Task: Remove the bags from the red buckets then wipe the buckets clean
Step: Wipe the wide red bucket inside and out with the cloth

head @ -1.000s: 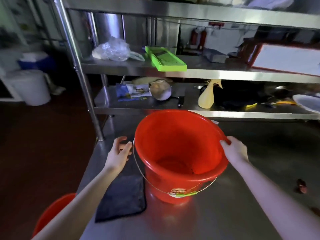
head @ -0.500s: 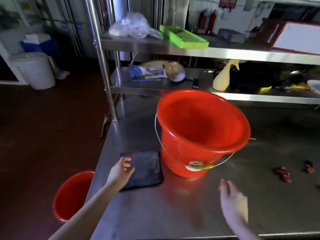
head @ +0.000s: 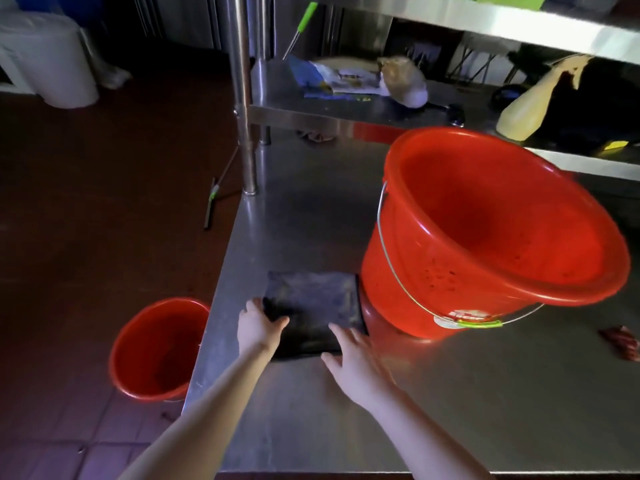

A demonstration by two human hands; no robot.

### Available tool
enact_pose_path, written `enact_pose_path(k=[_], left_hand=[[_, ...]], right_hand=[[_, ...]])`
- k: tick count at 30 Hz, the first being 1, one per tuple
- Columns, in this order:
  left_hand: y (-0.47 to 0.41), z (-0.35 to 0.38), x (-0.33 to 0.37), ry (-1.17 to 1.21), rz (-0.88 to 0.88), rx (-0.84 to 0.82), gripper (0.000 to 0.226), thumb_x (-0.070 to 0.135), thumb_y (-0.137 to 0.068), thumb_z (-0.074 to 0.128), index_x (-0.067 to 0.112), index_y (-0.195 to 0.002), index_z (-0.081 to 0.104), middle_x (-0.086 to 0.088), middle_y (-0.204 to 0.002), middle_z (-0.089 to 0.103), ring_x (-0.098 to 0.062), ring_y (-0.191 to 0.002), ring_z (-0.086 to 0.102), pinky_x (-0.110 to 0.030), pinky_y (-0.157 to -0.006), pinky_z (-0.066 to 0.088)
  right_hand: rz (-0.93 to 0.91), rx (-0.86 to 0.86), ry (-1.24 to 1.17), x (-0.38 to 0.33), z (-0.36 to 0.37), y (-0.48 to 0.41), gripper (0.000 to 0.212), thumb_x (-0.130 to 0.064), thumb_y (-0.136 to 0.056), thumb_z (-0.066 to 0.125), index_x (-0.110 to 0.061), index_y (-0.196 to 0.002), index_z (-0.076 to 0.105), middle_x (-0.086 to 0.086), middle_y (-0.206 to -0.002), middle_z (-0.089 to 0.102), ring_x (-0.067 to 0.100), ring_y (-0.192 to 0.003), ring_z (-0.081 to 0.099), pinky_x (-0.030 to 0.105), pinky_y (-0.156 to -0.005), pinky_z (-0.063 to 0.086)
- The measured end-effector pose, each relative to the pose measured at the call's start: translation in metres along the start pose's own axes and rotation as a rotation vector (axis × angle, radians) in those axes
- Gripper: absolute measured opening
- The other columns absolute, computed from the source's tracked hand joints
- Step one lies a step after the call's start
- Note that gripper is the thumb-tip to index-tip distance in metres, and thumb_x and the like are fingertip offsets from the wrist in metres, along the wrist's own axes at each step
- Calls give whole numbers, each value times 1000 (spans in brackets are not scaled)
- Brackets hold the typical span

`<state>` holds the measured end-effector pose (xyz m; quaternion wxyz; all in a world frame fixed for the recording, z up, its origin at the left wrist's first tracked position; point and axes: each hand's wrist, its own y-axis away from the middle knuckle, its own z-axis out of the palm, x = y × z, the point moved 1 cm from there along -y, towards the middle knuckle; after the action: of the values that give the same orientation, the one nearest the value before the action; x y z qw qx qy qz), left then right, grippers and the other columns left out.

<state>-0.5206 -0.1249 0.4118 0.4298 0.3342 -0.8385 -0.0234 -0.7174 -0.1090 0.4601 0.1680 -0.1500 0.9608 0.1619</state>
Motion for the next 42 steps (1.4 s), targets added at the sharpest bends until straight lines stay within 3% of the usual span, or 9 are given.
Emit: enact_pose_path(k=[5,10,15,19,24,26,36,39,42], left_hand=[[8,-10,12,14,157,-33,13,12,-78,65,16,-90,61,-6,-93,56,-27,-91,57,-27,-67,34],[60,-52,29,341,302,-160,32,3,-78,65,34,-85,59,10,-84,63,2,-78,57,-15,-70,42],[127,-102,68,510,374,-349,31,-4,-85,61,23,-99,63,1,-99,71,-22,-96,68,-46,-88,56],[187,-134,113,588,482,-453,18,6,-86,64,19,-99,64,-5,-108,69,-27,-103,66,-49,-91,53],[249,-132,180,539,641,-602,24,17,-87,61,13,-110,62,-12,-117,66,-34,-109,62,-42,-93,47],[268,-118,210,455,739,-563,20,20,-88,59,18,-107,66,-13,-115,66,-35,-108,60,-38,-90,49],[241,-48,257,137,844,31,20,13,-89,66,27,-102,70,16,-101,69,-9,-95,63,-29,-86,52],[207,-46,257,-171,912,187,30,18,-89,67,23,-118,66,9,-116,63,-17,-110,54,-25,-93,43],[171,-46,260,-413,930,142,46,28,-91,64,23,-135,55,5,-136,51,-21,-131,38,-35,-107,36]], right_hand=[[-25,52,-46,-4,-4,-11,63,-41,-94,53,-28,-150,27,0,-152,35,20,-139,33,35,-112,30],[-188,242,-149,-24,-37,5,59,-32,-95,55,-26,-149,32,1,-147,42,19,-135,37,28,-111,30],[-318,303,-311,-47,-71,48,46,-27,-97,54,-21,-142,44,-2,-140,49,12,-131,42,14,-107,26],[-399,385,-606,-57,-111,98,44,-28,-97,52,-37,-138,41,-29,-132,50,-19,-120,41,-2,-95,25],[-347,576,-942,-31,-153,150,40,-10,-98,52,-26,-135,51,-21,-125,62,-2,-118,56,13,-96,41],[-278,648,-990,-7,-171,163,32,-12,-98,51,-24,-126,58,-12,-116,68,4,-111,60,23,-93,46],[-137,1011,-821,133,-267,194,17,-19,-99,48,-28,-110,56,-22,-94,63,-4,-87,56,1,-71,36],[-191,973,-647,150,-292,182,25,-24,-98,47,-40,-116,52,-26,-95,64,-6,-87,59,3,-70,40],[-215,836,-398,151,-294,148,31,-21,-97,51,-30,-126,54,-6,-108,67,12,-98,62,21,-79,43]])
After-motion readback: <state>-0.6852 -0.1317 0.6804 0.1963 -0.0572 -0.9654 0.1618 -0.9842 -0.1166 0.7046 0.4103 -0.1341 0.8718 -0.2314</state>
